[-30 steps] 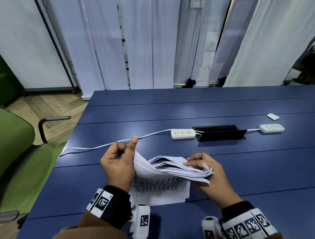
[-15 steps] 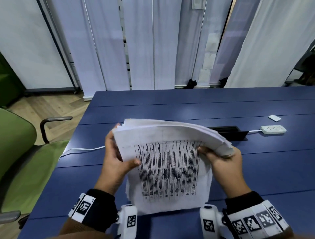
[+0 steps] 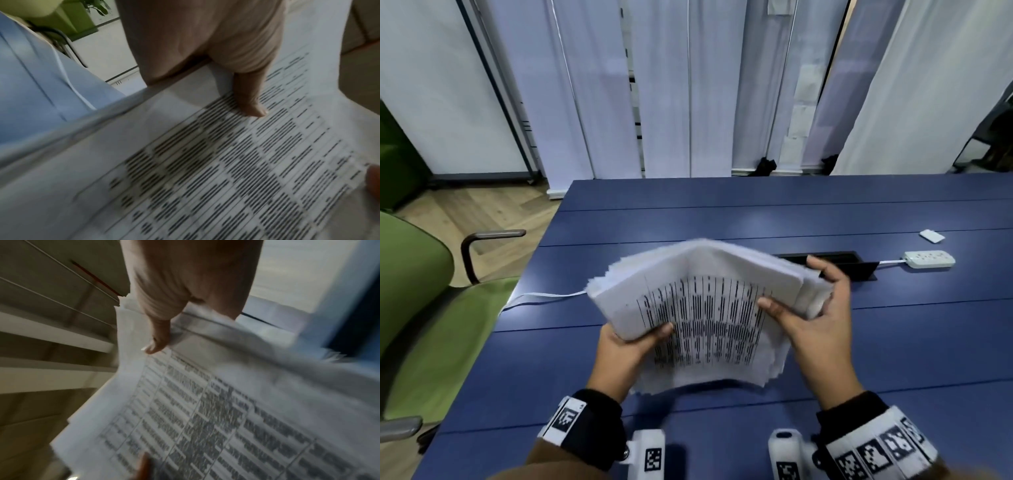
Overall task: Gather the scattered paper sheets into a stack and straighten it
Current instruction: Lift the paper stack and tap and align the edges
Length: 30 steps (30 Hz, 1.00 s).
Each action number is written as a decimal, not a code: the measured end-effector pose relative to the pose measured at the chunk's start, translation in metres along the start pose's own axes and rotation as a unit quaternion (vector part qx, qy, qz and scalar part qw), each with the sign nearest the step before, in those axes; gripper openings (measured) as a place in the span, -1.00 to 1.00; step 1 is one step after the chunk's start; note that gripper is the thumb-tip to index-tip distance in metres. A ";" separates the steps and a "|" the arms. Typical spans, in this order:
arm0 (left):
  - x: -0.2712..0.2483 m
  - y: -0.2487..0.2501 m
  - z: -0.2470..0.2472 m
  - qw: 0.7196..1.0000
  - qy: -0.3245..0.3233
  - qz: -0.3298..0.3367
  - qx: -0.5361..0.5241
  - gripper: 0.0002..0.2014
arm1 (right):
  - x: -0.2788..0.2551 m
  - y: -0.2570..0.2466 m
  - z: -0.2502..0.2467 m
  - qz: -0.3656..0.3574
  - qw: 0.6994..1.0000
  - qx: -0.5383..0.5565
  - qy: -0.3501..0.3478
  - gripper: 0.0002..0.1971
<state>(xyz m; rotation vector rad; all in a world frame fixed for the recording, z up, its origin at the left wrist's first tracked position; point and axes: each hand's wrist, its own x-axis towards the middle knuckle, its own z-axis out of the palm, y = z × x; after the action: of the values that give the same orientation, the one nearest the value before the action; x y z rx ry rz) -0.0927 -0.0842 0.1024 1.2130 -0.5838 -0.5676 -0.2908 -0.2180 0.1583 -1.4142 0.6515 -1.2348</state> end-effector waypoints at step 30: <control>0.013 0.003 0.006 0.999 0.041 0.023 -0.010 -0.81 | 0.005 0.034 0.011 0.127 0.989 0.033 -0.074 -0.59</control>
<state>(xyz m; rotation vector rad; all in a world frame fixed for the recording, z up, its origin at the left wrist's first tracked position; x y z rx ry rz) -0.0870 -0.0957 0.1085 1.1953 -0.5353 -0.4815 -0.2705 -0.2270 0.1293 -1.3084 0.6592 -0.9330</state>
